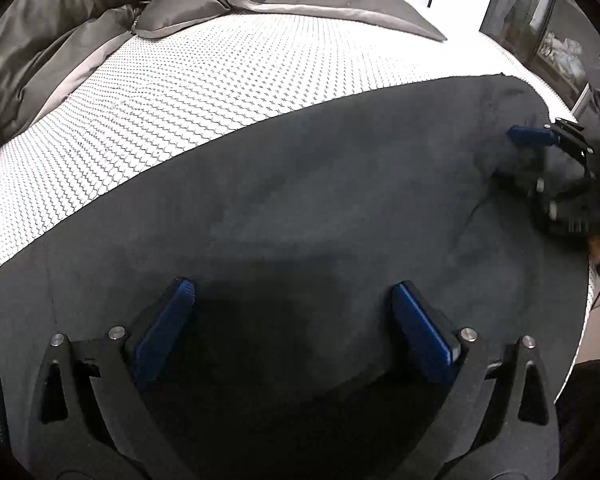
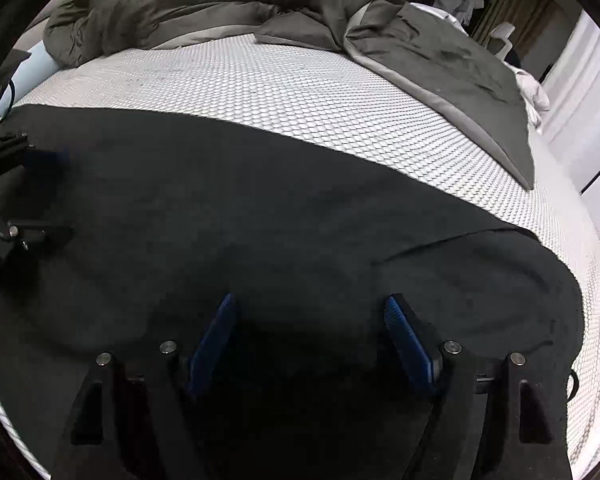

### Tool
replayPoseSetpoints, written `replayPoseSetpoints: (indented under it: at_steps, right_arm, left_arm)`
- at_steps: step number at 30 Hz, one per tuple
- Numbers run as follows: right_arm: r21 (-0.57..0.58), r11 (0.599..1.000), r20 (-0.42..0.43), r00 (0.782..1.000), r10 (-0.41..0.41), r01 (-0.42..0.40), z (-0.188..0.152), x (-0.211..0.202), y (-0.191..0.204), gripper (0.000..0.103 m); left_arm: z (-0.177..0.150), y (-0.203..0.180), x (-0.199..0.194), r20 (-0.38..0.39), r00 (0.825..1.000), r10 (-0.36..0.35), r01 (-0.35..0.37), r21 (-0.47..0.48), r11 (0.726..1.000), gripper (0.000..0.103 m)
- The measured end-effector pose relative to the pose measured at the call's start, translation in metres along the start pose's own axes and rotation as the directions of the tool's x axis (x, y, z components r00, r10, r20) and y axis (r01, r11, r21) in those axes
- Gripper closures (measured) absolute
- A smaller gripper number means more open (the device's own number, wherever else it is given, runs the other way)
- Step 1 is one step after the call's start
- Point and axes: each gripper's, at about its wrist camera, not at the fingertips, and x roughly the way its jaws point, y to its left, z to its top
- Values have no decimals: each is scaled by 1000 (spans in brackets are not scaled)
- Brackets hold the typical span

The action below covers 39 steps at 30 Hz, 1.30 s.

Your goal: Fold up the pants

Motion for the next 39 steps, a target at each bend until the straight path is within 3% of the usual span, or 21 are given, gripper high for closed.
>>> replayPoseSetpoints:
  at_steps: [2,3,5,7,11,14,16,17,20,24,25,27,30,31,32,33,34,36,39]
  right_arm:
    - [80,989,-19,992,-121,122,-11,-2,-41,25]
    - [129,964,-46,973,-227,231,-20,-3,-67,27]
    - [240,914,-109,945,-310,327,-40,-1,-111,22]
    - [352,917,-75,982,-173,188,-56,0,-137,20]
    - [286,927,-53,970,-237,242,-47,-22,-119,21]
    - [286,909,12,947,-320,304,-33,-57,-109,21]
    - [284,915,77,945,-319,286,-16,-74,-86,21]
    - [258,936,99,957,-272,239,-10,-75,-72,21]
    - [172,983,136,986,-94,70,21,-53,-20,21]
    - [112,992,107,993,43,-55,53,-9,24,26]
    - [96,993,93,994,59,-68,61,0,30,31]
    - [40,999,15,1000,2,-3,57,24,36,38]
    - [52,988,-19,989,-146,147,40,25,-16,38]
    - [96,970,-43,975,-219,222,33,23,-42,39]
    - [155,946,-67,959,-276,284,24,21,-73,48]
    - [210,943,-83,966,-245,258,15,19,-99,70]
    - [258,939,-107,973,-206,227,8,20,-118,85]
    - [272,946,-91,983,-160,179,5,21,-133,87]
    - [237,951,-99,979,-180,199,12,17,-126,82]
  left_arm:
    - [-5,8,-1,3,1000,-1,1,-4,1000,4]
    - [-6,11,-2,3,1000,-4,4,-7,1000,4]
    - [-8,18,-2,6,1000,-8,9,-14,1000,4]
    - [-9,21,-4,6,1000,-9,9,-16,1000,4]
    - [-3,22,-17,34,999,14,-13,-28,1000,5]
    - [7,23,-33,115,993,0,6,-47,999,5]
    - [16,24,-34,144,990,1,9,-69,998,5]
    - [20,23,-31,143,990,6,5,-79,997,5]
    - [32,21,-15,147,987,68,-54,-101,993,5]
    - [39,21,12,71,996,57,-49,-111,993,5]
    - [37,23,17,57,996,71,-64,-112,992,5]
    - [35,26,22,49,996,79,-73,-116,991,5]
    - [28,31,19,62,996,59,-49,-146,988,5]
    - [26,30,17,63,996,57,-48,-143,989,5]
    - [24,30,16,64,996,56,-47,-142,989,5]
    - [24,30,15,63,996,56,-47,-141,989,5]
    - [23,29,15,61,997,56,-47,-141,989,5]
    - [25,26,17,54,996,65,-57,-138,989,5]
    - [29,31,13,51,995,87,-79,-142,987,5]
